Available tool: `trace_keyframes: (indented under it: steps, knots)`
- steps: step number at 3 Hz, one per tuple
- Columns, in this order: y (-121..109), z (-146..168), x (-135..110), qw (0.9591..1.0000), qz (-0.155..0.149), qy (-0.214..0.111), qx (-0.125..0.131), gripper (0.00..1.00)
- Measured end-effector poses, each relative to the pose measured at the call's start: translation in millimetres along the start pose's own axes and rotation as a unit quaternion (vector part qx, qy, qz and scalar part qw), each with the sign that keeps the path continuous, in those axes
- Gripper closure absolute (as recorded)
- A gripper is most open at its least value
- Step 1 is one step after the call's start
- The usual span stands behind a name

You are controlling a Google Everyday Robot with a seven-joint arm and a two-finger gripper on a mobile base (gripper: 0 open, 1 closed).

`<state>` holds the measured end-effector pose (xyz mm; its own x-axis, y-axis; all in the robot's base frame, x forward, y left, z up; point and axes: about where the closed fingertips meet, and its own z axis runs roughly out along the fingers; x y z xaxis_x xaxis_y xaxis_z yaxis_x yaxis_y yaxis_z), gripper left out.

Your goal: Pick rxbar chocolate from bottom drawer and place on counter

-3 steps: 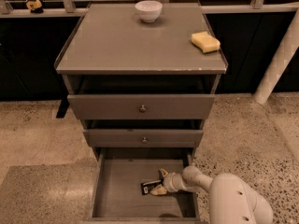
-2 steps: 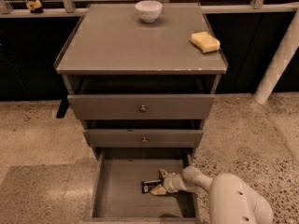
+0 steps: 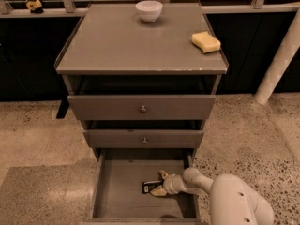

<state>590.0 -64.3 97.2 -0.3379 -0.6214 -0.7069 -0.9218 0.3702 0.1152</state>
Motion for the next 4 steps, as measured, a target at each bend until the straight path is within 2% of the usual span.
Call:
trace_keyframes:
  steps: [1, 2, 3, 4]
  knots:
    - [1, -5, -5, 1.0000, 0.000, 0.000, 0.000, 1.00]
    - [1, -10, -47, 1.0000, -0.003, 0.008, 0.003, 1.00]
    - [22, -17, -102, 0.9997, -0.008, 0.015, -0.015, 1.00]
    - [37, -29, -149, 0.9993, -0.025, 0.016, -0.020, 1.00]
